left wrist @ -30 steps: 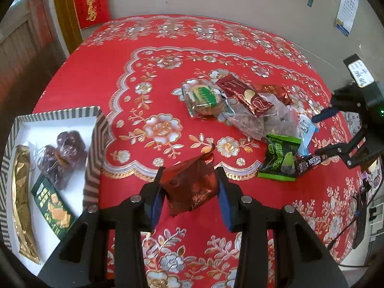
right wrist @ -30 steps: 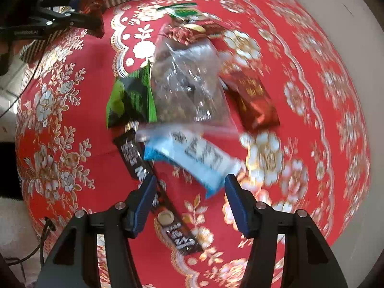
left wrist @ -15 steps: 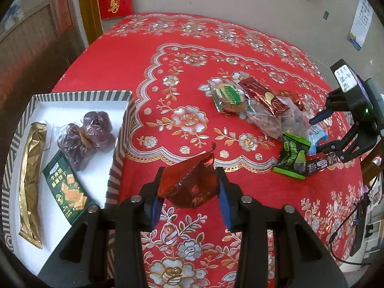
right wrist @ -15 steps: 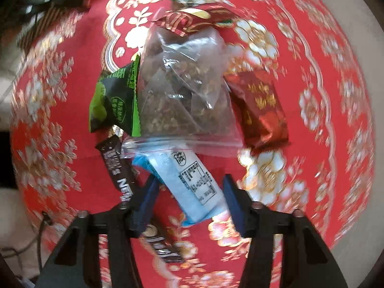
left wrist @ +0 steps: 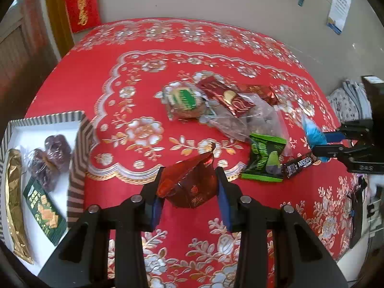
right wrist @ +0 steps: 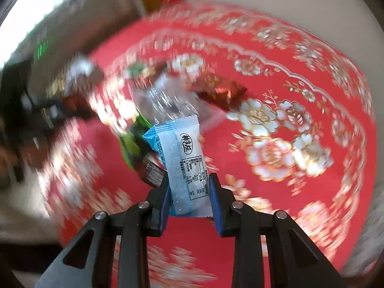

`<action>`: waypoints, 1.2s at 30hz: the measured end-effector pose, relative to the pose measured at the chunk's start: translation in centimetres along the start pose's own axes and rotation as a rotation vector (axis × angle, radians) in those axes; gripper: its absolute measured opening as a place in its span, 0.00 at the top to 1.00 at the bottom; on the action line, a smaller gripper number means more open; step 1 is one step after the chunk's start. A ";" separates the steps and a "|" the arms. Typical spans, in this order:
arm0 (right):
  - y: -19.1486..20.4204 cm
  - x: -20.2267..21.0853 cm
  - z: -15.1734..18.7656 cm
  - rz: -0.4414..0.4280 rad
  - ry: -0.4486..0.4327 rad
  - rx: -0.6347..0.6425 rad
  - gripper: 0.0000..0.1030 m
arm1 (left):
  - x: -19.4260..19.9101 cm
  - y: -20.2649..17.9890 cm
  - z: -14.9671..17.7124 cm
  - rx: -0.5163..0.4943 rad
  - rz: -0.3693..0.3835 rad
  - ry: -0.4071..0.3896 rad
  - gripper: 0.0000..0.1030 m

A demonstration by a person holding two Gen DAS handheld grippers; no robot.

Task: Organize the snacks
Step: 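Grasp the blue-white wafer packet with the right tool, then carry the red foil packet and blue-white packet over the striped tray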

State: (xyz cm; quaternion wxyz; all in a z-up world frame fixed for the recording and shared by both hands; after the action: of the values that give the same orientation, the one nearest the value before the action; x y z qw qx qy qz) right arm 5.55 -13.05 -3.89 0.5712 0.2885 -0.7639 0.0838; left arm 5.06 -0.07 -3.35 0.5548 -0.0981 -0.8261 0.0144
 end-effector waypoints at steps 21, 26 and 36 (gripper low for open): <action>1.7 0.2 -1.5 -0.045 -0.140 -0.235 0.70 | 1.1 -0.1 -0.9 -0.031 -0.111 -0.045 0.60; 2.9 0.3 -2.6 -0.026 -0.151 -0.230 0.70 | 2.0 1.2 -1.0 0.003 -0.125 -0.061 0.60; 7.3 -0.1 -5.5 -0.056 -0.146 -0.141 0.70 | 4.5 5.1 -1.0 0.063 -0.162 -0.099 0.60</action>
State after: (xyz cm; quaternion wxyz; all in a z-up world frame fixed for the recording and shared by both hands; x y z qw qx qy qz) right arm 6.14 -4.51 -0.65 0.5348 0.2742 -0.7992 -0.0072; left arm 5.04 5.68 0.45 0.5154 -0.0128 -0.8569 0.0001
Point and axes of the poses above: each gripper's, at about its wrist camera, not at the fingertips, and x roughly against the way its jaws point, y to its left, z to its underside, the point moved 10 cm from there along -x, roughly the way its jaws point, and after that the axes turned 8 degrees about y, right-handed, at the moved point
